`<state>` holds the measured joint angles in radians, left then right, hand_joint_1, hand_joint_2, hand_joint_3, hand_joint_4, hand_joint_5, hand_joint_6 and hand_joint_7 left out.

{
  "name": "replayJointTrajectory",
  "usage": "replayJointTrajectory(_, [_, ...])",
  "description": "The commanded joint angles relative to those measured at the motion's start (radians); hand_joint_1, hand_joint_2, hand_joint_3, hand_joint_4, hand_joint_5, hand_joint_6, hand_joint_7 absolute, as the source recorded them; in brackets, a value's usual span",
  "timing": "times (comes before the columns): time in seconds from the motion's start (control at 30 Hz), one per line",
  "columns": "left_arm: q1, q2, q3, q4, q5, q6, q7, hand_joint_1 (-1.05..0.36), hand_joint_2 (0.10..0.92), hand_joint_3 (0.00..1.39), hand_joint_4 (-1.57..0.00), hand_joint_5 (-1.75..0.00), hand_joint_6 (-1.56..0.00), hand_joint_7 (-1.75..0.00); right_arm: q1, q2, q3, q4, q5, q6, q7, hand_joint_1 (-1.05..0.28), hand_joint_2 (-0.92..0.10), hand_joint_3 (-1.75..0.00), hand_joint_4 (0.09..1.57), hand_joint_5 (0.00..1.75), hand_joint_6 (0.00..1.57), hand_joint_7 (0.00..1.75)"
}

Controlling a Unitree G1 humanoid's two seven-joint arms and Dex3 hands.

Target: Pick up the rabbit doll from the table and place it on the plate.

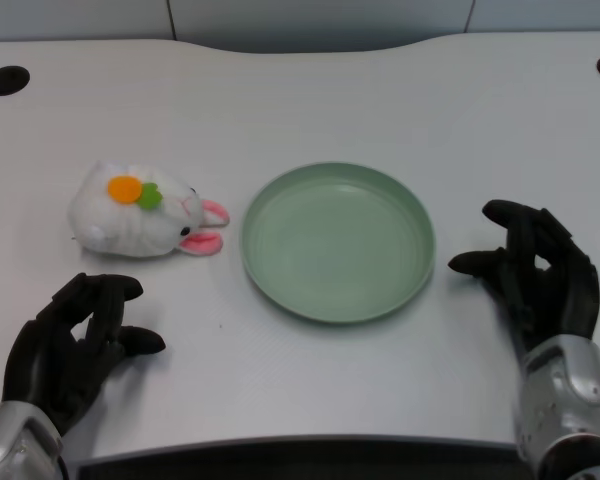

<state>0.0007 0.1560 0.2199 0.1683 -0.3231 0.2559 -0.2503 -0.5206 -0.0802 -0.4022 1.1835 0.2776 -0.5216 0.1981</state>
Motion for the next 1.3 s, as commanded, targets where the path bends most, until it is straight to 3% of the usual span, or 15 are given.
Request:
replayJointTrajectory(0.03, [0.016, -0.003, -0.006, 0.031, 0.012, 0.02, 0.008, -0.49, 0.921, 0.53, -0.38, -1.75, -0.36, -1.56, -0.004, 0.003, -0.002, 0.013, 0.005, 0.008, 0.006, -0.45, -0.92, -0.36, 0.92, 1.15, 0.8, 0.83])
replayJointTrajectory(0.07, [0.016, -0.004, -0.005, 0.027, 0.012, 0.025, 0.012, -0.49, 0.921, 0.52, -0.37, -1.75, -0.34, -1.56, -0.004, 0.004, -0.002, 0.014, 0.005, 0.006, 0.006, -0.45, -0.92, -0.36, 0.92, 1.15, 0.81, 0.83])
replayJointTrajectory(0.17, [0.02, -0.002, -0.009, 0.02, 0.014, 0.027, 0.012, -0.48, 0.921, 0.52, -0.37, -1.75, -0.33, -1.55, -0.004, 0.009, 0.002, 0.008, 0.001, 0.014, -0.015, -0.43, -0.92, -0.38, 0.91, 1.16, 0.8, 0.83])
replayJointTrajectory(0.33, [0.024, 0.001, -0.012, 0.014, 0.019, 0.032, 0.013, -0.49, 0.921, 0.54, -0.36, -1.75, -0.34, -1.54, 0.001, 0.014, 0.006, 0.001, 0.0, 0.014, -0.019, -0.43, -0.92, -0.39, 0.86, 1.21, 0.79, 0.85])
replayJointTrajectory(0.43, [0.023, -0.003, -0.004, 0.019, 0.001, 0.03, 0.0, -0.48, 0.921, 0.53, -0.35, -1.75, -0.33, -1.56, 0.006, 0.01, 0.015, -0.004, -0.009, 0.005, -0.018, -0.43, -0.92, -0.4, 0.85, 1.24, 0.79, 0.85])
replayJointTrajectory(0.57, [0.02, -0.001, -0.011, 0.026, 0.018, 0.02, 0.008, -0.49, 0.921, 0.52, -0.36, -1.75, -0.33, -1.56, 0.002, 0.007, 0.008, -0.001, 0.003, 0.006, -0.005, -0.43, -0.92, -0.4, 0.85, 1.25, 0.79, 0.85])
replayJointTrajectory(0.6, [0.02, -0.002, -0.011, 0.026, 0.019, 0.019, 0.008, -0.49, 0.921, 0.52, -0.36, -1.75, -0.33, -1.56, 0.003, 0.009, 0.012, -0.004, -0.001, 0.008, -0.017, -0.43, -0.92, -0.4, 0.84, 1.25, 0.78, 0.85])
replayJointTrajectory(0.7, [0.02, -0.003, -0.008, 0.032, 0.011, 0.012, -0.003, -0.48, 0.921, 0.53, -0.36, -1.75, -0.33, -1.56, 0.007, 0.01, 0.019, -0.009, -0.008, 0.006, -0.026, -0.43, -0.92, -0.41, 0.84, 1.25, 0.77, 0.85])
replayJointTrajectory(0.93, [0.02, 0.0, -0.005, 0.033, 0.003, 0.013, -0.011, -0.48, 0.921, 0.54, -0.36, -1.75, -0.3, -1.62, 0.01, 0.011, 0.022, -0.013, -0.007, 0.005, -0.023, -0.44, -0.92, -0.41, 0.83, 1.24, 0.77, 0.86])
replayJointTrajectory(0.97, [0.02, -0.001, -0.004, 0.027, 0.004, 0.014, -0.006, -0.48, 0.921, 0.54, -0.36, -1.75, -0.29, -1.62, 0.009, 0.012, 0.023, -0.014, -0.008, 0.011, -0.029, -0.44, -0.92, -0.4, 0.82, 1.24, 0.76, 0.86])
replayJointTrajectory(1.07, [0.036, 0.007, -0.015, -0.023, 0.014, -0.02, -0.023, -0.5, 0.921, 0.52, -0.35, -1.75, -0.35, -1.46, 0.008, 0.017, 0.027, -0.017, -0.013, 0.009, -0.041, -0.43, -0.92, -0.4, 0.83, 1.25, 0.77, 0.87])
replayJointTrajectory(1.17, [0.041, 0.012, -0.016, -0.052, 0.016, -0.073, -0.048, -0.5, 0.921, 0.51, -0.39, -1.75, -0.4, -1.44, 0.006, 0.017, 0.025, -0.017, -0.007, 0.013, -0.037, -0.42, -0.92, -0.4, 0.83, 1.26, 0.77, 0.88])
replayJointTrajectory(1.23, [0.031, 0.029, -0.015, -0.069, 0.019, -0.096, -0.067, -0.52, 0.921, 0.49, -0.43, -1.75, -0.46, -1.41, 0.003, 0.02, 0.016, -0.013, 0.006, 0.011, -0.026, -0.43, -0.92, -0.38, 0.85, 1.26, 0.77, 0.88])
replayJointTrajectory(1.3, [0.018, 0.054, -0.016, -0.092, 0.035, -0.124, -0.084, -0.52, 0.921, 0.47, -0.43, -1.74, -0.47, -1.38, 0.001, 0.02, 0.016, -0.008, 0.007, 0.01, -0.022, -0.43, -0.92, -0.37, 0.86, 1.26, 0.77, 0.88])
